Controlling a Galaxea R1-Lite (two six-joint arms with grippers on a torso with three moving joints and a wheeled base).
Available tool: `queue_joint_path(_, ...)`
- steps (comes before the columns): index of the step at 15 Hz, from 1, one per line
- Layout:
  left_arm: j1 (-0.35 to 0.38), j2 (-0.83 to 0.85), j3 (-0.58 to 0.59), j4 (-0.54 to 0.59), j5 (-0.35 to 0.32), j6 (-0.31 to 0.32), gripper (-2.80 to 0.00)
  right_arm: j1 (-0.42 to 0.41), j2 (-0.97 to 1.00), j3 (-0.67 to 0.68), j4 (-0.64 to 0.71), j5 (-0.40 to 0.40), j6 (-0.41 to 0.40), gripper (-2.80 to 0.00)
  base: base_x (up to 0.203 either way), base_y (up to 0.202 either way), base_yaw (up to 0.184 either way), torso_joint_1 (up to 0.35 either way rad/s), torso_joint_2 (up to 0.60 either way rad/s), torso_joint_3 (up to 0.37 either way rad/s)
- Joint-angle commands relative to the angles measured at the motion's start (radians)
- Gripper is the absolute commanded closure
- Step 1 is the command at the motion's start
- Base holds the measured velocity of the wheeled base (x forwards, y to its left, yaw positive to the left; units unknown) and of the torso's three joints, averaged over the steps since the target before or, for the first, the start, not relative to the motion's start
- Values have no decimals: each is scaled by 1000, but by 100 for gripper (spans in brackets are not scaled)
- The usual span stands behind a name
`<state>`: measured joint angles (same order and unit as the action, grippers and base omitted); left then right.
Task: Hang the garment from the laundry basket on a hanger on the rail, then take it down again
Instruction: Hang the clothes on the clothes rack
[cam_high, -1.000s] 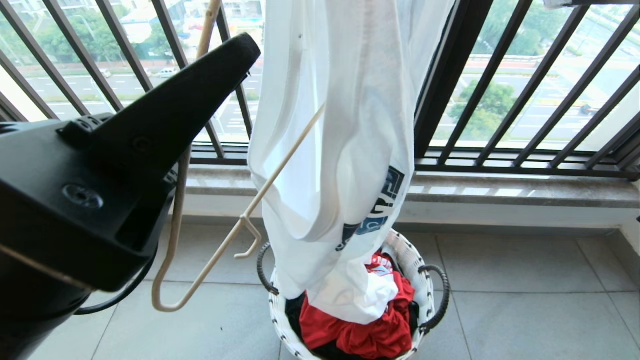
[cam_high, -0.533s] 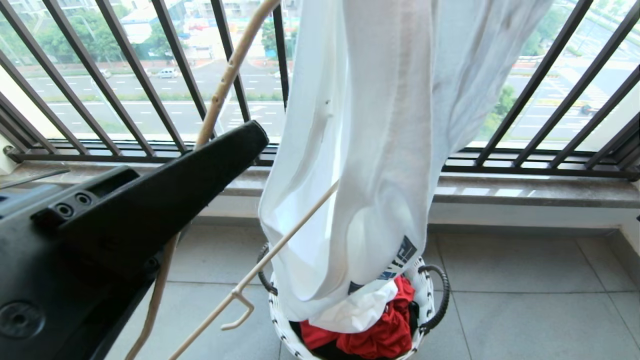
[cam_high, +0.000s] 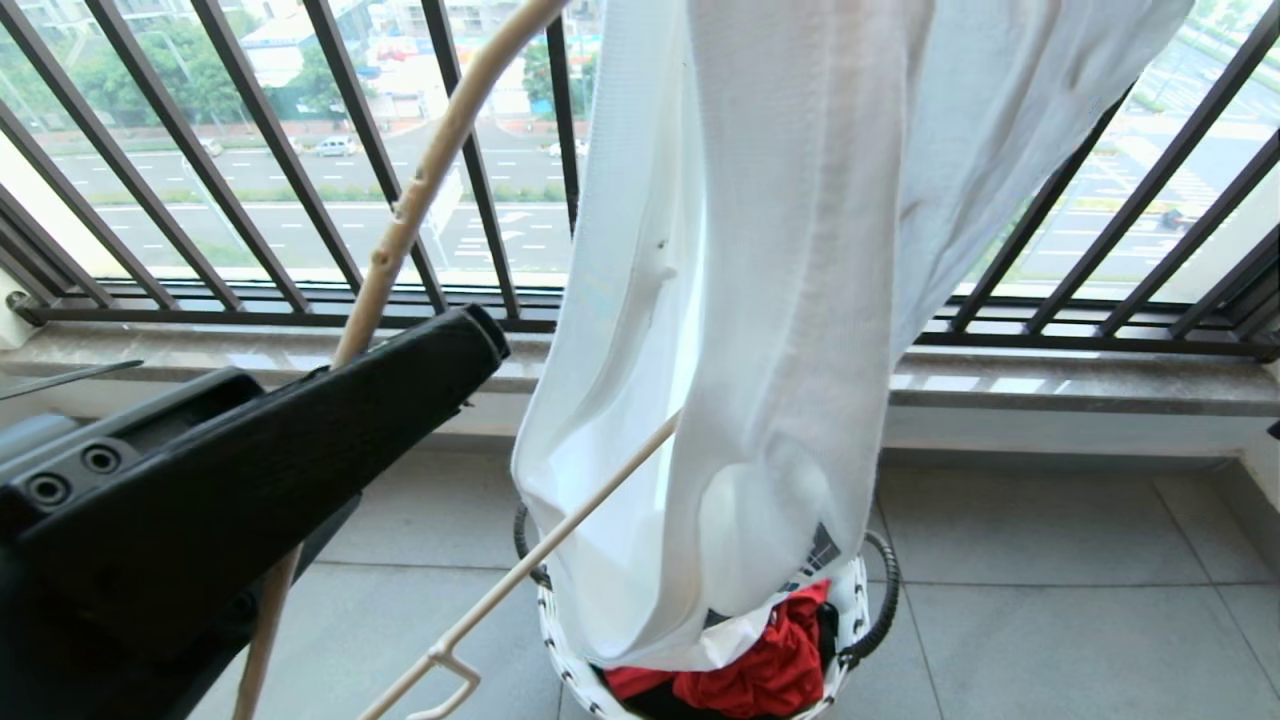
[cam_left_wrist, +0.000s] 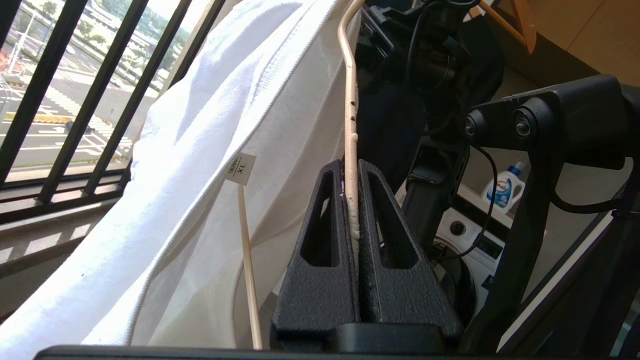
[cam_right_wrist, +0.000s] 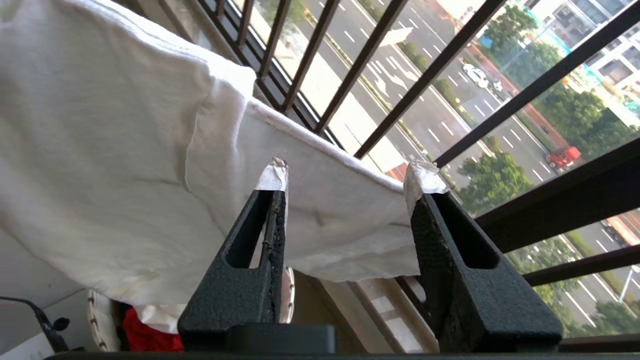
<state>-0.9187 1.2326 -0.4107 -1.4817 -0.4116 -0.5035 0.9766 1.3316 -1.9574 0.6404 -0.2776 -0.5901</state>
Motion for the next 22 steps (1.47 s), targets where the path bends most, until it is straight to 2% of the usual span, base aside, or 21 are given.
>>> queue_joint_path(1, 0, -8, 18, -8, -33, -22, 0, -2, -20, -1, 86, 133, -9, -280, 0, 0, 0, 0, 0, 0)
queue_joint_path(3, 2, -13, 42, -8, -72, -51, 0, -8, -9, -2, 117, 226, -13, -280, 0, 0, 0, 0, 0, 0)
queue_joint_path(7, 6, -28, 61, -8, -110, -73, 0, -23, 9, -12, 124, 434, -25, -280, 0, 0, 0, 0, 0, 0)
queue_joint_path(11, 6, -28, 67, -8, -121, -78, 0, -28, 60, -12, 165, 582, -25, -280, 0, 0, 0, 0, 0, 0)
queue_joint_path(13, 4, -27, 67, -7, -122, -78, 0, -31, 88, -11, 200, 622, -27, -280, 0, 0, 0, 0, 0, 0)
queue_joint_path(16, 4, -15, 74, -6, -128, -78, 0, -40, 116, -12, 211, 639, -75, -280, 0, 0, 0, 0, 0, 0)
queue_joint_path(18, 4, -13, 84, -6, -168, -95, 0, -63, 139, -11, 232, 656, -100, -280, 0, 0, 0, 0, 0, 0)
queue_joint_path(22, 3, -14, 81, -6, -173, -107, 0, -77, 177, -11, 279, 678, -138, -280, 0, 0, 0, 0, 0, 0)
